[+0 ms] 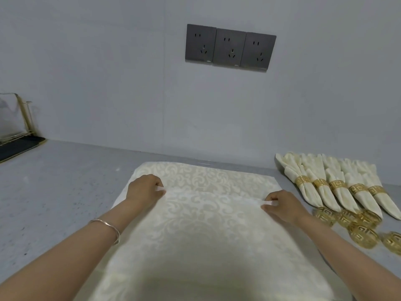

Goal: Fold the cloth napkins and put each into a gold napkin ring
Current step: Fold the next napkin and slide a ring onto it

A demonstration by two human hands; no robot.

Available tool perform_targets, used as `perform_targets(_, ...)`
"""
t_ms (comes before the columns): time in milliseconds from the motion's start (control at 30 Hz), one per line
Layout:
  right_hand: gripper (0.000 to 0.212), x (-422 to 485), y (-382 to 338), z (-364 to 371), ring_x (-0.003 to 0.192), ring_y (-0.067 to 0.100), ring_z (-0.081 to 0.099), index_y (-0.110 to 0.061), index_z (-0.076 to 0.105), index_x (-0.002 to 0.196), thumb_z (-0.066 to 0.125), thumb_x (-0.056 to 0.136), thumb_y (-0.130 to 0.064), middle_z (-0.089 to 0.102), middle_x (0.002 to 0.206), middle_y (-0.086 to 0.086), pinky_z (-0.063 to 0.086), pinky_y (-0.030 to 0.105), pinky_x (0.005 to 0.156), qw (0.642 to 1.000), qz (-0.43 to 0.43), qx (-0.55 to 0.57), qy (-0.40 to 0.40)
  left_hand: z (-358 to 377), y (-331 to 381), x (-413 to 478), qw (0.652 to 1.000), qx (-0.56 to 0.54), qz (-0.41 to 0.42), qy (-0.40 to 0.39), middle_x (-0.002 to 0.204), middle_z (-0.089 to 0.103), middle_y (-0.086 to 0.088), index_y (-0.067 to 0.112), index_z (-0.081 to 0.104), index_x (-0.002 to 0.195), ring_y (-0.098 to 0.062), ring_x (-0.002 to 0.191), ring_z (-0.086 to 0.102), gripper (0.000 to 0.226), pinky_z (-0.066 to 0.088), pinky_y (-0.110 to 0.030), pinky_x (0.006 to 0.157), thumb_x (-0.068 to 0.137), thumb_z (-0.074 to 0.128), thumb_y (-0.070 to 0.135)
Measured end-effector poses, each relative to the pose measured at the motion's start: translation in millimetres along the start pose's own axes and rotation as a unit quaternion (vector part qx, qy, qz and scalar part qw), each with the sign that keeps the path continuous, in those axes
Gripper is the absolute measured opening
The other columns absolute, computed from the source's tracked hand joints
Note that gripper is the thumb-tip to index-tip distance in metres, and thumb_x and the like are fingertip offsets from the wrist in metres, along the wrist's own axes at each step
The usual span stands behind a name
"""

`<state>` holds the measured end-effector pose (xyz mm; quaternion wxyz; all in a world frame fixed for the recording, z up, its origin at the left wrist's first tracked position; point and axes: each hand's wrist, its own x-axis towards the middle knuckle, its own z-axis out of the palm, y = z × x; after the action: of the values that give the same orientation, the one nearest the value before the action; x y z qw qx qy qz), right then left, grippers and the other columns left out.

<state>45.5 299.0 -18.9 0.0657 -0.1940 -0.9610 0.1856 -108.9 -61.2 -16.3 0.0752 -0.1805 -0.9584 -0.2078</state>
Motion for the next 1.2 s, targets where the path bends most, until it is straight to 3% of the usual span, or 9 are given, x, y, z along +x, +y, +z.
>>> perform_targets(300,0.023,-3,-11,4,0.101,0.020,0.058,-0.018,0.066,0.104,0.065,0.087,-0.033,0.065,0.105,-0.001,0.037,0.029,0.085,0.998,0.012,-0.055,0.040,10,-2,1,0.999,0.023,-0.003,0.025,0.096,0.068,0.006,0.019,0.068,0.095,-0.016,0.099,0.060,0.012,0.040,-0.029,0.069,0.089,0.060,0.024)
perform_targets(400,0.032,-19,-16,8,0.114,0.025,0.053,-0.017,0.061,0.116,0.065,0.087,-0.029,0.060,0.124,0.004,0.029,0.036,0.103,0.987,-0.013,-0.072,0.142,9,-4,-5,0.988,0.137,0.049,0.051,0.124,0.061,-0.001,0.021,0.057,0.126,-0.022,0.121,0.050,0.037,0.034,-0.031,0.096,0.089,0.060,0.019)
perform_targets(500,0.034,-49,-46,19,0.129,0.025,0.044,-0.015,0.059,0.124,0.057,0.093,-0.028,0.050,0.139,0.005,0.027,0.039,0.111,0.982,-0.041,0.016,0.186,7,17,-34,0.989,0.057,0.102,0.088,0.142,0.048,-0.010,0.014,0.048,0.138,-0.031,0.133,0.041,0.053,0.023,-0.042,0.112,0.087,0.061,0.011)
perform_targets(600,0.039,-89,-92,39,0.138,0.016,0.034,-0.016,0.050,0.136,0.043,0.100,-0.027,0.039,0.149,0.000,0.019,0.028,0.114,0.990,-0.084,0.064,0.094,4,58,-88,0.989,-0.053,0.141,-0.007,0.145,0.046,-0.006,0.017,0.044,0.142,-0.024,0.135,0.041,0.053,0.026,-0.033,0.112,0.092,0.038,0.034)
perform_targets(733,0.047,-124,-135,74,0.145,0.011,0.013,-0.017,0.023,0.150,0.024,0.104,-0.027,0.016,0.158,-0.001,0.007,0.028,0.118,0.993,-0.117,0.008,-0.014,21,87,-135,0.978,0.081,0.102,-0.161,0.161,0.007,0.004,0.020,0.007,0.153,-0.018,0.148,0.006,0.051,0.006,-0.040,0.120,0.105,0.015,0.034)
perform_targets(833,0.050,-132,-146,89,0.147,0.012,0.002,-0.021,0.014,0.152,0.013,0.102,-0.029,0.006,0.160,-0.003,-0.001,0.033,0.118,0.991,-0.122,-0.045,-0.033,36,86,-146,0.973,0.131,0.085,-0.170,0.160,-0.010,0.003,0.019,-0.006,0.153,-0.020,0.148,-0.010,0.052,-0.003,-0.048,0.118,0.105,0.010,0.032)
perform_targets(1000,0.094,-137,-127,93,0.147,0.010,-0.004,-0.034,0.010,0.151,-0.026,0.069,-0.066,0.002,0.160,-0.009,-0.007,0.034,0.116,0.990,-0.124,-0.069,-0.006,43,74,-150,0.980,0.135,0.062,-0.130,0.160,-0.014,0.006,0.024,-0.010,0.152,-0.019,0.147,-0.013,0.054,-0.006,-0.050,0.118,0.103,0.009,0.039)
perform_targets(1067,0.093,-140,-113,86,0.146,0.010,-0.006,-0.036,0.008,0.150,-0.025,0.072,-0.072,0.000,0.160,-0.009,-0.007,0.036,0.116,0.992,-0.104,-0.072,-0.010,39,65,-148,0.982,0.129,0.050,-0.127,0.160,-0.013,0.007,0.025,-0.009,0.152,-0.020,0.147,-0.012,0.055,-0.006,-0.051,0.117,0.103,0.009,0.041)
perform_targets(1200,0.054,-142,-79,66,0.145,0.009,-0.012,-0.036,0.001,0.151,0.010,0.100,-0.051,-0.009,0.159,-0.010,-0.009,0.034,0.118,0.994,-0.045,-0.091,-0.043,29,42,-144,0.984,0.122,0.015,-0.128,0.159,-0.014,0.007,0.026,-0.009,0.152,-0.022,0.147,-0.013,0.056,-0.007,-0.051,0.117,0.102,0.008,0.044)
